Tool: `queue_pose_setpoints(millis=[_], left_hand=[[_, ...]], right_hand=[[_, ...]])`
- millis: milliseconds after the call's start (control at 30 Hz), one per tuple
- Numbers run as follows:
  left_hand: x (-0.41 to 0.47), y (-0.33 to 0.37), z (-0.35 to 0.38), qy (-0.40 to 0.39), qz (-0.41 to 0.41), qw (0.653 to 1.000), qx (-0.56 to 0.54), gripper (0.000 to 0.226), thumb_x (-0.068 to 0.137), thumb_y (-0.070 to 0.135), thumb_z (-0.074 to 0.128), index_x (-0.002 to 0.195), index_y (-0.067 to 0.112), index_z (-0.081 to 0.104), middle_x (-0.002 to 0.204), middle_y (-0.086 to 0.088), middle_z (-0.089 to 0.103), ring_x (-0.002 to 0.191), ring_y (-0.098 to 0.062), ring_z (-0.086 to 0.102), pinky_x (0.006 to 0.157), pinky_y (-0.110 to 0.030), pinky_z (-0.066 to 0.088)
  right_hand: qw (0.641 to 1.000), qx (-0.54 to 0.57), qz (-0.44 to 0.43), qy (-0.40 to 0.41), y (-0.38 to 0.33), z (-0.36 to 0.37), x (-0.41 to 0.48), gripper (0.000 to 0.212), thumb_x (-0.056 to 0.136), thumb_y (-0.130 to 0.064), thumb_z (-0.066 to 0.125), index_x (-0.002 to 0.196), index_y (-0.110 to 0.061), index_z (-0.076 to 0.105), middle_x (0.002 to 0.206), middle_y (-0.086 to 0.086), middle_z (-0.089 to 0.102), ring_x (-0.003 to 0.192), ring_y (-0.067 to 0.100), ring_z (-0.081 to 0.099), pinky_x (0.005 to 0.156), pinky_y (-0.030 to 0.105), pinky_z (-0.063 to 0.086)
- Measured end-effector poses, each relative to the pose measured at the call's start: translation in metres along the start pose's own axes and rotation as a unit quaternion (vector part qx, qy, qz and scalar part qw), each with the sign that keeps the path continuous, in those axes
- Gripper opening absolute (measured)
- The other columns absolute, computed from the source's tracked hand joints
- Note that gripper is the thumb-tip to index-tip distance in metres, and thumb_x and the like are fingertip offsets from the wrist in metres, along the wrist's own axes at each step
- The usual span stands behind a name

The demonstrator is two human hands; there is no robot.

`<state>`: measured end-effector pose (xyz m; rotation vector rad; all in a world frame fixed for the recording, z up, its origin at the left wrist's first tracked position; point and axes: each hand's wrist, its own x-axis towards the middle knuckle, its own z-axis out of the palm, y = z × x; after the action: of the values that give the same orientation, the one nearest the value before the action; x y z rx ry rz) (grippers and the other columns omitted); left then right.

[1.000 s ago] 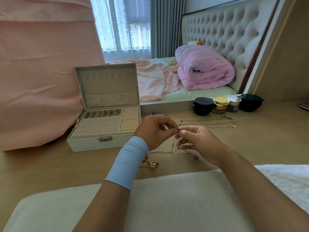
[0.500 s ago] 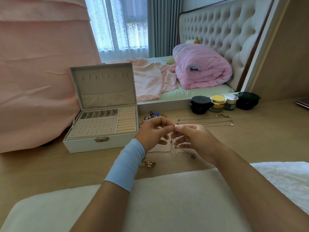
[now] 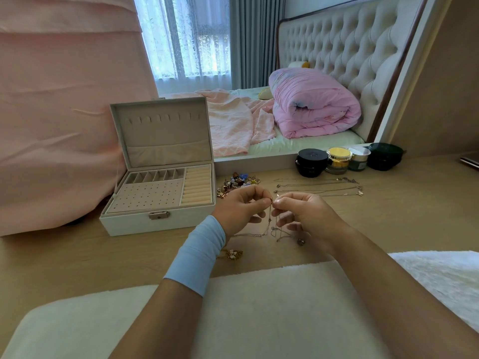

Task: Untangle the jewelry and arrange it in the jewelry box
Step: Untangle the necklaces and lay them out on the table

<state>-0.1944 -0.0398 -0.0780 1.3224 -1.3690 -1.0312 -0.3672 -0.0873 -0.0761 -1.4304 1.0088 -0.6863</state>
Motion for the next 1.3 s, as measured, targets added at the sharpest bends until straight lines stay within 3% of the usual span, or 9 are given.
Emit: queue_pose_setpoints(millis=[167,267,400,533,667,900,1133,1300], left_hand=[[0.001,-0.001,0.004,0.0,0.004,0.999,0.033,0.017,0.097,0.008,0.054,0.089,0.02,0.063,0.085,0.002,0.06,0.077,-0.012,0.059,0.079,-0.031,0.054],[0.002,0.0,0.0,0.015,0.004,1.0,0.005,0.014,0.097,0.011,0.054,0.091,0.017,0.064,0.085,0.002,0.063,0.077,-0.013,0.061,0.082,-0.035,0.055],[0.001,0.002,-0.004,0.035,-0.005,0.999,-0.037,0.01,0.096,0.014,0.057,0.096,0.014,0.068,0.083,0.003,0.067,0.075,-0.014,0.063,0.082,-0.039,0.058],[0.0,0.004,-0.003,0.039,-0.011,0.998,-0.046,0.01,0.094,0.014,0.061,0.096,0.013,0.071,0.075,0.006,0.067,0.071,-0.013,0.061,0.077,-0.036,0.059],[0.0,0.006,-0.003,0.039,-0.013,0.998,-0.043,0.009,0.093,0.014,0.063,0.093,0.015,0.072,0.077,0.002,0.065,0.071,-0.012,0.06,0.076,-0.036,0.06],[0.004,0.006,-0.002,0.006,-0.014,0.996,0.087,0.011,0.098,0.016,0.056,0.095,0.016,0.066,0.087,0.0,0.064,0.08,-0.011,0.061,0.076,-0.03,0.058],[0.001,0.013,-0.004,-0.029,0.013,0.981,0.193,0.008,0.095,0.017,0.059,0.093,0.021,0.066,0.075,0.011,0.064,0.06,0.001,0.052,0.06,-0.019,0.051],[-0.002,0.02,-0.008,-0.083,-0.013,0.962,0.26,0.016,0.093,0.019,0.064,0.108,0.018,0.069,0.076,0.014,0.066,0.059,0.008,0.055,0.057,-0.007,0.044]], right_hand=[[0.997,-0.071,-0.01,0.024,-0.001,0.001,-0.001,0.014,0.095,-0.019,0.062,0.093,-0.01,0.072,0.085,0.004,0.077,0.067,0.014,0.066,0.066,0.027,0.045],[0.993,-0.109,-0.007,0.047,0.003,-0.001,0.001,0.013,0.094,-0.021,0.063,0.092,-0.012,0.073,0.082,0.0,0.076,0.068,0.014,0.066,0.071,0.03,0.044],[0.994,-0.066,-0.072,0.045,0.0,-0.001,-0.001,0.015,0.097,-0.018,0.06,0.095,-0.016,0.075,0.092,-0.001,0.076,0.077,0.014,0.067,0.068,0.023,0.045],[0.989,-0.047,-0.139,0.013,-0.001,0.003,-0.005,0.011,0.093,-0.023,0.068,0.097,-0.017,0.076,0.087,-0.002,0.076,0.071,0.009,0.067,0.061,0.014,0.049],[0.987,-0.059,-0.15,0.012,0.003,0.001,-0.003,0.011,0.092,-0.023,0.07,0.095,-0.013,0.076,0.085,0.001,0.076,0.069,0.009,0.065,0.061,0.012,0.048],[0.979,-0.114,-0.167,0.018,0.005,-0.004,0.002,0.009,0.089,-0.02,0.074,0.081,-0.016,0.076,0.079,0.001,0.072,0.072,0.017,0.064,0.073,0.035,0.057],[0.985,-0.097,-0.144,-0.008,0.001,-0.009,-0.001,0.011,0.09,-0.013,0.071,0.08,-0.014,0.076,0.076,-0.001,0.071,0.067,0.013,0.06,0.067,0.028,0.053],[0.989,-0.08,-0.107,-0.063,-0.001,-0.009,-0.001,0.019,0.096,-0.01,0.06,0.081,-0.01,0.07,0.072,0.005,0.065,0.061,0.014,0.055,0.065,0.028,0.049]])
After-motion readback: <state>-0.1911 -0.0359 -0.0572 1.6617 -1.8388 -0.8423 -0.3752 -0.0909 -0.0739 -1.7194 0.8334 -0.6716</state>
